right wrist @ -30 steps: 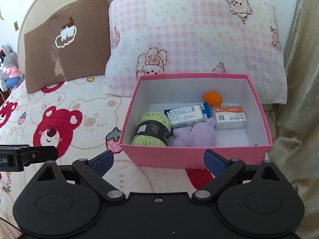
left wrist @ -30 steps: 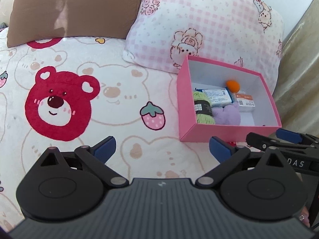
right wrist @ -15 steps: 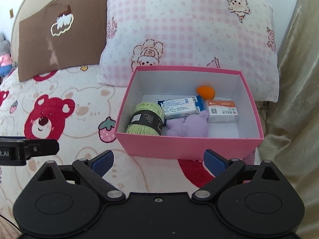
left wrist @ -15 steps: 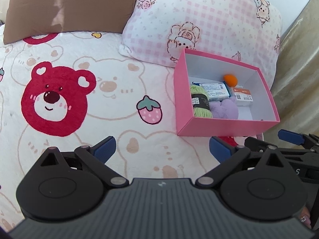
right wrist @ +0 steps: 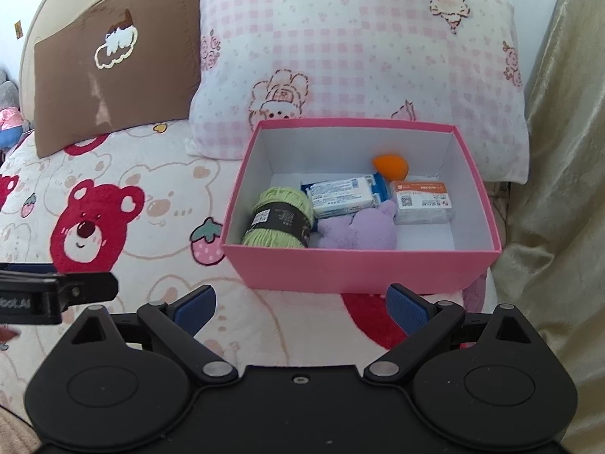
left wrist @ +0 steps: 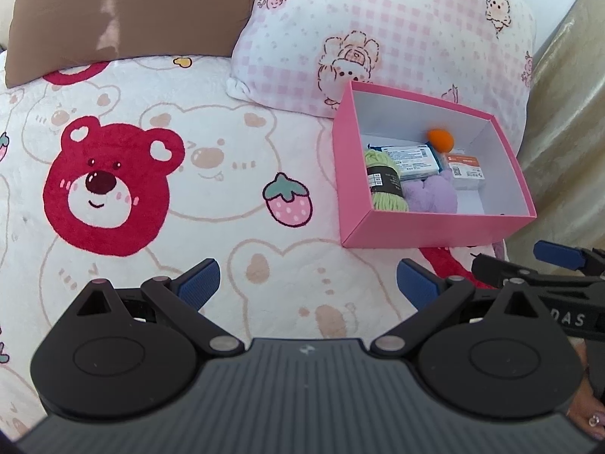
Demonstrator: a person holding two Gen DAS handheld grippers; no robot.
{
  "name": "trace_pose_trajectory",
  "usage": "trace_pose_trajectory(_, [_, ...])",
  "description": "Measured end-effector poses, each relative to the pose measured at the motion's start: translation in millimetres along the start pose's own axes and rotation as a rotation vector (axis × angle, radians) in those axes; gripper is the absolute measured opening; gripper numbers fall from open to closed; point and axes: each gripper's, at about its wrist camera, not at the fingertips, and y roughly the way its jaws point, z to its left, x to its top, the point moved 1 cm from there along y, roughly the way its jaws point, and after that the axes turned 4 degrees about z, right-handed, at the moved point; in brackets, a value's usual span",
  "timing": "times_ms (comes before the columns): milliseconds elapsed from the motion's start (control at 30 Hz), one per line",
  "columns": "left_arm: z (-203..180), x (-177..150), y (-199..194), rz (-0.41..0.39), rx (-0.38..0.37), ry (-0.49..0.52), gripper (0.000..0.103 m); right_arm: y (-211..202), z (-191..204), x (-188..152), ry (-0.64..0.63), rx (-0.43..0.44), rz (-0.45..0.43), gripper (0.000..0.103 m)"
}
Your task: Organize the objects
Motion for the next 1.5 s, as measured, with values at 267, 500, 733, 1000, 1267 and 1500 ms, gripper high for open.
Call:
trace_pose_trajectory(267, [0.2,-1.6,-0.2,0.011,0.031,0.022,0.102,1.1,2.3,-2.0,0.016,0.007,0.040,0.098])
trace_pose_trajectory(500, [3.9,-2.4,-1.6,0.034,0.099,0.033,0.103,0.2,8.0,-2.1,-0.005,-0.030,0.062,0.099])
trace_pose_trajectory(733, [8.2,-2.8,-3.0,0.062,0.143,0.050,0.103,-0.5,12.4,-2.3,-0.016,-0.036,0.067,0.099])
trace_pose_trajectory(1000, [12.5,-2.4,-0.9,0.098,0.128,0.033,0.103,0.4,15.4,-2.6,-0.015,-0.040,0.067,0.099])
trace_pose_trajectory(1267, [10.8,-2.5,-0.7,0.110,0.145,0.048,0.103,1.1,14.1,-1.9,-0.008,-0.036,0.069,0.099])
trace_pose_trajectory(1500, [7.1,-3.6,0.5,0.124,0.166,0.064,0.103,-5.3,15.4,-3.7,-0.006,-0.026,0.053,0.099])
